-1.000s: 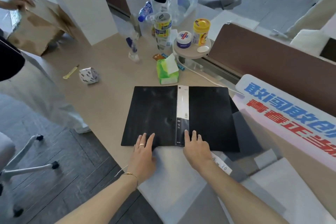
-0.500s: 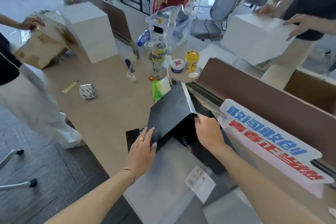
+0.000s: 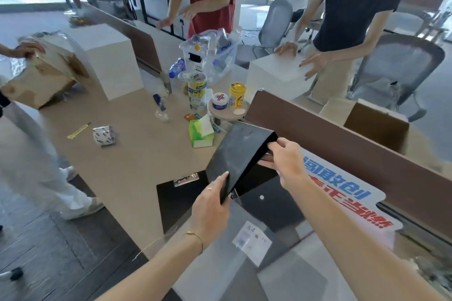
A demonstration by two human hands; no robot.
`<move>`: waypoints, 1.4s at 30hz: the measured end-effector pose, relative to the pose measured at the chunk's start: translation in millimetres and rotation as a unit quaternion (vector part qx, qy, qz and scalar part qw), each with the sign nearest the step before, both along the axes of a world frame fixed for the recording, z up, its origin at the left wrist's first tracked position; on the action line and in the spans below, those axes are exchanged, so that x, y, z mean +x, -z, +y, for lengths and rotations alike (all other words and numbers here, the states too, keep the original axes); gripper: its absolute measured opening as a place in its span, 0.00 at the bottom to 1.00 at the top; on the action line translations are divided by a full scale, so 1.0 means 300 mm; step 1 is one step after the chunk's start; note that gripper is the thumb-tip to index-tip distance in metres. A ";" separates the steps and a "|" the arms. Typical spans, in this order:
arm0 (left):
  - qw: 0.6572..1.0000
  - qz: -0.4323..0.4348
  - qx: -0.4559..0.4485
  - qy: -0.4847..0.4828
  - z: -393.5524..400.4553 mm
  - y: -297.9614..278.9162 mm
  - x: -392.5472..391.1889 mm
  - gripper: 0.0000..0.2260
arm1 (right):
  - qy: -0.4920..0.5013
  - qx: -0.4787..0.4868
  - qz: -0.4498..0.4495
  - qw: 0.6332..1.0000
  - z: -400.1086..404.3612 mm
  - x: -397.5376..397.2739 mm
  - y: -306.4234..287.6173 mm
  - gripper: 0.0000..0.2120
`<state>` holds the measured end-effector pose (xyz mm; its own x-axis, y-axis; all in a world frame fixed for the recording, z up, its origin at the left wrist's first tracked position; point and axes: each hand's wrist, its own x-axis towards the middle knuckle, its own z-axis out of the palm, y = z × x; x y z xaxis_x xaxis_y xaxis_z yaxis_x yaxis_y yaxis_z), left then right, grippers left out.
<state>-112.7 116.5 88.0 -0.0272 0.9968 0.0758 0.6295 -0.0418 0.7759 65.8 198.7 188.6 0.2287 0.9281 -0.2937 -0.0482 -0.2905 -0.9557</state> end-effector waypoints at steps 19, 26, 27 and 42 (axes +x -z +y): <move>0.987 -0.056 -0.068 0.136 0.303 -0.352 -0.291 0.15 | -0.123 0.028 -0.276 0.953 -0.122 0.225 0.143 0.06; 0.997 0.004 0.002 0.077 0.256 -0.329 -0.252 0.21 | -0.130 0.046 -0.333 0.933 -0.163 0.191 0.084 0.11; 0.996 0.037 0.049 0.066 0.244 -0.344 -0.227 0.24 | -0.151 0.065 -0.365 0.916 -0.168 0.183 0.068 0.09; 0.901 0.345 0.107 0.239 0.168 -0.406 0.051 0.06 | -0.120 0.195 -0.576 0.785 -0.204 0.138 0.039 0.29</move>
